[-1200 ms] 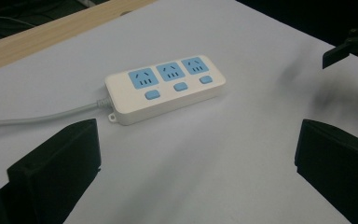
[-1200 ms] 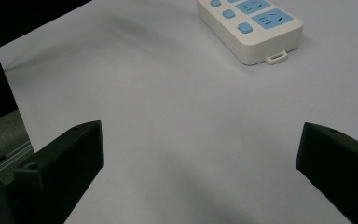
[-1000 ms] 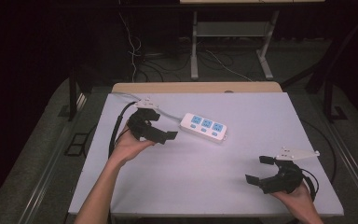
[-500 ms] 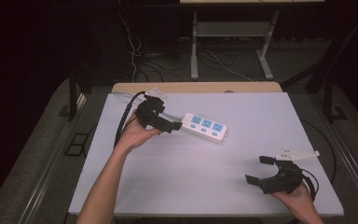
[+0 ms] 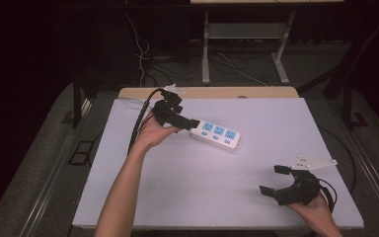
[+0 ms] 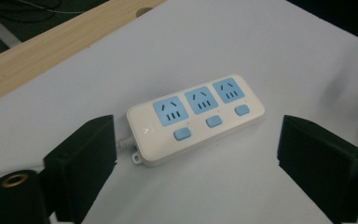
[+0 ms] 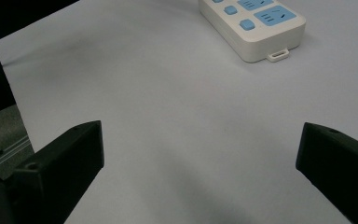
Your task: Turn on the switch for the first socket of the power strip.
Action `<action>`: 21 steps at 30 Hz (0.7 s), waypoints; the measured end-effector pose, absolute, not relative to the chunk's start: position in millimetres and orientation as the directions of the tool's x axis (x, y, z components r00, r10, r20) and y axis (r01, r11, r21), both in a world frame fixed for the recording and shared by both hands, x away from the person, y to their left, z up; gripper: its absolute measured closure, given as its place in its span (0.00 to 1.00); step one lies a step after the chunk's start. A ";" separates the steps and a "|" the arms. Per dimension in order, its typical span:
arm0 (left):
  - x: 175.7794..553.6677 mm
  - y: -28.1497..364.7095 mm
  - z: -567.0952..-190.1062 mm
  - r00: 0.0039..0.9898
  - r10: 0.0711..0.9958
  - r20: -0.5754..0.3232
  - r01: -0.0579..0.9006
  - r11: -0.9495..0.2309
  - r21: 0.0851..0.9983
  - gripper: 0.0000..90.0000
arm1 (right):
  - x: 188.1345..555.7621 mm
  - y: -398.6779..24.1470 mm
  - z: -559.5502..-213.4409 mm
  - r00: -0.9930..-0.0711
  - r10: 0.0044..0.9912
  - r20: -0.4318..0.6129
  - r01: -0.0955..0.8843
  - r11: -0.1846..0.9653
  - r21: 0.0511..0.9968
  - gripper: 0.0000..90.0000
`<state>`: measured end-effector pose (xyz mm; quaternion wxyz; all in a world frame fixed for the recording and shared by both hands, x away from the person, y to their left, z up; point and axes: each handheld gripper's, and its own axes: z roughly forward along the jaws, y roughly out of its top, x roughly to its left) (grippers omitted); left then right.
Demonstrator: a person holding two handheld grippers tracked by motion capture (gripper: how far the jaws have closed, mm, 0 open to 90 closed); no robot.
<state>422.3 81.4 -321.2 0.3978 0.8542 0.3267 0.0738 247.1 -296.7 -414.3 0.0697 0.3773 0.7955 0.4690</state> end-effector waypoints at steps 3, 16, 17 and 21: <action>427.6 79.6 -324.7 0.769 0.619 -0.156 0.512 -0.451 0.731 0.19 | 246.9 -296.5 -414.3 -0.706 0.665 0.243 0.535 0.277 0.798 0.00; 441.2 68.7 -345.5 0.756 0.614 -0.226 0.546 -0.402 0.735 0.56 | 247.0 -295.8 -414.7 -0.709 0.663 0.238 0.535 0.286 0.795 0.00; 442.7 67.4 -348.1 0.755 0.614 -0.229 0.549 -0.401 0.733 0.58 | 247.0 -295.8 -414.7 -0.710 0.663 0.239 0.535 0.287 0.795 0.00; 445.4 65.6 -353.5 0.750 0.617 -0.238 0.559 -0.399 0.727 0.71 | 247.0 -295.8 -414.8 -0.710 0.663 0.238 0.535 0.290 0.793 0.01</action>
